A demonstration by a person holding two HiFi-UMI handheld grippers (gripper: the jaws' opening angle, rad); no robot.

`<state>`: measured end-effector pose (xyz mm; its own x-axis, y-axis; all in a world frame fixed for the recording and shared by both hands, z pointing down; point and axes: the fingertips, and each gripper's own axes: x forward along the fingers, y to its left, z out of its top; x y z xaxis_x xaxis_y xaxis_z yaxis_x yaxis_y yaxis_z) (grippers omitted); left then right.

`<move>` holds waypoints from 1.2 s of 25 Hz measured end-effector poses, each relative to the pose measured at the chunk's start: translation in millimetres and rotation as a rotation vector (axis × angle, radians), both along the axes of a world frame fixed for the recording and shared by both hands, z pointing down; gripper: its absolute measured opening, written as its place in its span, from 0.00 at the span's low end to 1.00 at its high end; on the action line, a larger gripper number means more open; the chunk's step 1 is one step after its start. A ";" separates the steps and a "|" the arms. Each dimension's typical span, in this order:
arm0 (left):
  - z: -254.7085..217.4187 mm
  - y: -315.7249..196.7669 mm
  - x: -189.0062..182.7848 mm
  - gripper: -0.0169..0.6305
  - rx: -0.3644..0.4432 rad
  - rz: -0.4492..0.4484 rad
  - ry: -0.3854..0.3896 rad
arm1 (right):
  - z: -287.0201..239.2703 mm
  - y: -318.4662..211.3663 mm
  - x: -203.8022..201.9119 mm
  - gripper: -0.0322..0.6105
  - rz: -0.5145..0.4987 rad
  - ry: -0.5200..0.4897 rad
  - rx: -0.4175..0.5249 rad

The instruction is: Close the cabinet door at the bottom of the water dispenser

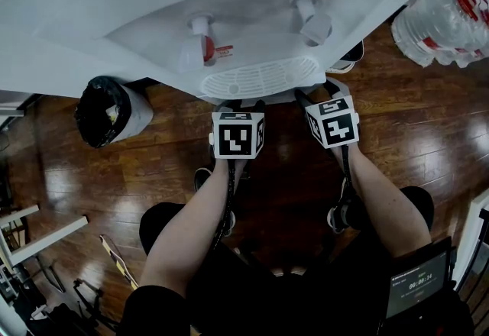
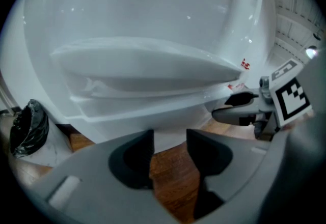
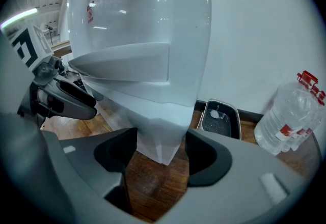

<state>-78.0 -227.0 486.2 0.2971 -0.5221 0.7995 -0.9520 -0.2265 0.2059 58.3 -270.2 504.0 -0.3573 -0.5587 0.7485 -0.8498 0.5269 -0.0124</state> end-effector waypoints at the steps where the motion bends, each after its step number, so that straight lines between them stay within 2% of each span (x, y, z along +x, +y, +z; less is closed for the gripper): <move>1: -0.5 0.2 -0.5 0.36 -0.002 -0.002 0.004 | -0.8 -0.6 -0.7 0.51 -0.003 0.001 0.002; 22: -7.2 -0.3 -6.2 0.36 -0.008 -0.004 0.012 | -11.2 -12.1 -8.8 0.51 -0.024 0.004 0.031; 27: -6.1 -0.5 -4.4 0.36 -0.014 -0.004 0.017 | -8.4 -12.5 -7.3 0.51 -0.027 0.010 0.016; 30: -8.5 -1.0 3.1 0.36 -0.019 0.029 0.035 | -6.5 -14.9 -7.6 0.51 -0.033 0.018 -0.005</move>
<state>-74.9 -228.0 477.7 0.3396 -0.4973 0.7983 -0.9373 -0.2498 0.2431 50.7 -285.1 497.5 -0.3621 -0.5432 0.7575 -0.8319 0.5549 0.0002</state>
